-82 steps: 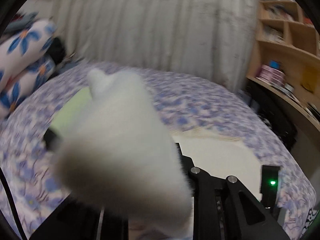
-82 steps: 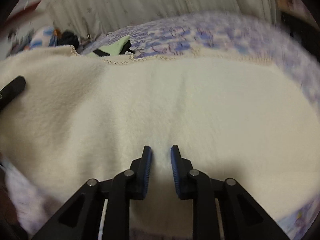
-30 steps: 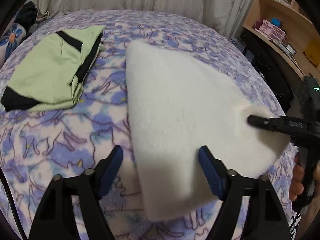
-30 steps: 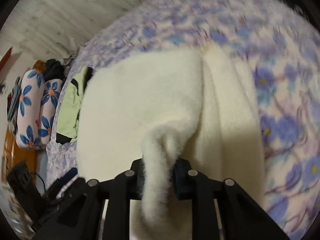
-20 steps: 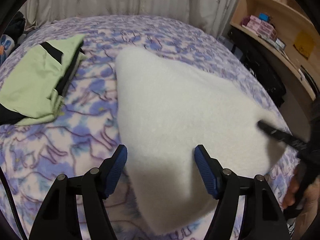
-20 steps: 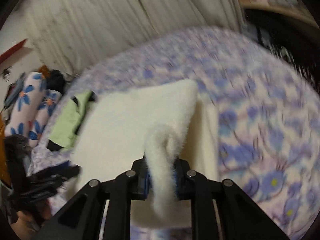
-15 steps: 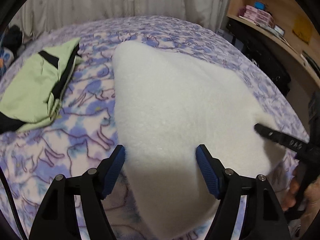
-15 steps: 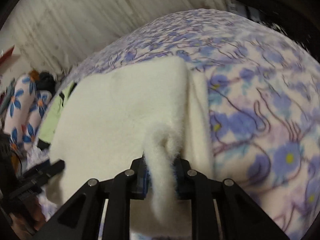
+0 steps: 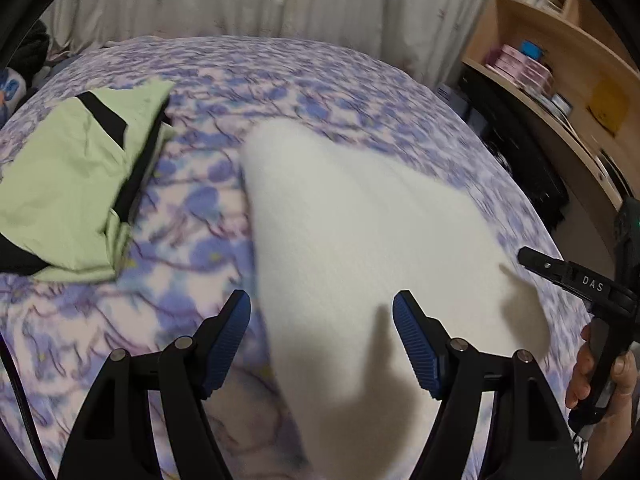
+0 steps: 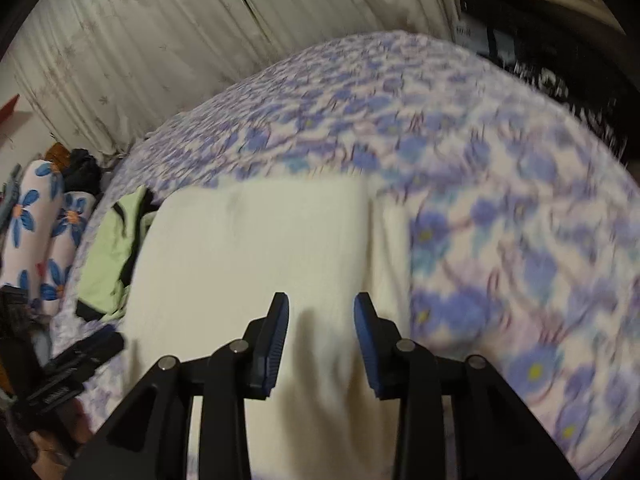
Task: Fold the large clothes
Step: 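Press the cream bundle flat with both open grippers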
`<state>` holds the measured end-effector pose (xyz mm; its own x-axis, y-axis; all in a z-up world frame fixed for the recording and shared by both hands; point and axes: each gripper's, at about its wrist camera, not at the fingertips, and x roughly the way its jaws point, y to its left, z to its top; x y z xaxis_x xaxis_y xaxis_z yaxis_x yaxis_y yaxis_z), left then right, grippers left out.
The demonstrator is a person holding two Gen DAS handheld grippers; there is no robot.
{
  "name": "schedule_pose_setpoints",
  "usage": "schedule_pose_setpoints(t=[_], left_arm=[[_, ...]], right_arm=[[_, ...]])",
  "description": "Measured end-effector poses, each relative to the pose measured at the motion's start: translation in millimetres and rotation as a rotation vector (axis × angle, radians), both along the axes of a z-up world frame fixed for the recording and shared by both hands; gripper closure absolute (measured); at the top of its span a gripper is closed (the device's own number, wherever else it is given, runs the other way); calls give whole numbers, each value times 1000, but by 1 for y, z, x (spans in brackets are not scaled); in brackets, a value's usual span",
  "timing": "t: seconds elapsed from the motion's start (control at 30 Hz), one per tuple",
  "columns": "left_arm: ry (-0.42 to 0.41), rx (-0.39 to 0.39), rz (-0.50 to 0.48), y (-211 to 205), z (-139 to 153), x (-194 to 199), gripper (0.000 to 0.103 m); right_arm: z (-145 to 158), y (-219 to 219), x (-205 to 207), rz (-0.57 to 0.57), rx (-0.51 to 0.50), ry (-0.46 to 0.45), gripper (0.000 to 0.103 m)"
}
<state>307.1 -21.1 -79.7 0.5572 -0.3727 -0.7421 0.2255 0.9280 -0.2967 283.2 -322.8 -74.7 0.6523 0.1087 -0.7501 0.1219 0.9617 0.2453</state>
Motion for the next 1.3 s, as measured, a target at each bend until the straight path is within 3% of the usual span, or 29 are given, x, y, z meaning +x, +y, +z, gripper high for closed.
schedule_pose_setpoints(t=[0.07,0.13,0.3,0.4,0.5,0.53,0.6,0.8,0.9,1.07,1.17,1.27,1.3], left_arm=[[0,-4,16,3,1,13,37],[26,2,23,2,-3,31,61],[16,-7,8,-12,-10,51,68],[3,36,7,-22,-15,56,68],[-9,59,2,-28,-17,57,68],[-16,76,1,-32,-17,57,68],[-22,85,5,-35,-17,57,68],[-23,93,21,-36,-15,54,65],[12,73,28,-31,-13,55,56],[55,60,14,-29,-6,48,51],[62,102,0,-32,2,37,34],[68,124,-10,-32,11,26,31],[73,127,-12,-31,15,23,31]], right_arm=[[5,13,17,32,-36,-15,69],[4,30,34,77,-54,-14,69],[-15,56,69,140,-68,33,69],[-40,50,79,102,-181,91,72],[-45,23,72,39,-208,74,75],[-45,17,70,30,-210,74,86],[-45,7,67,23,-200,81,93],[-37,5,61,3,-235,86,93],[-33,3,53,-5,-226,94,89],[-19,0,35,2,-169,97,89],[-11,3,25,20,-139,95,88],[-2,7,15,35,-116,103,75],[3,9,11,40,-112,100,66]])
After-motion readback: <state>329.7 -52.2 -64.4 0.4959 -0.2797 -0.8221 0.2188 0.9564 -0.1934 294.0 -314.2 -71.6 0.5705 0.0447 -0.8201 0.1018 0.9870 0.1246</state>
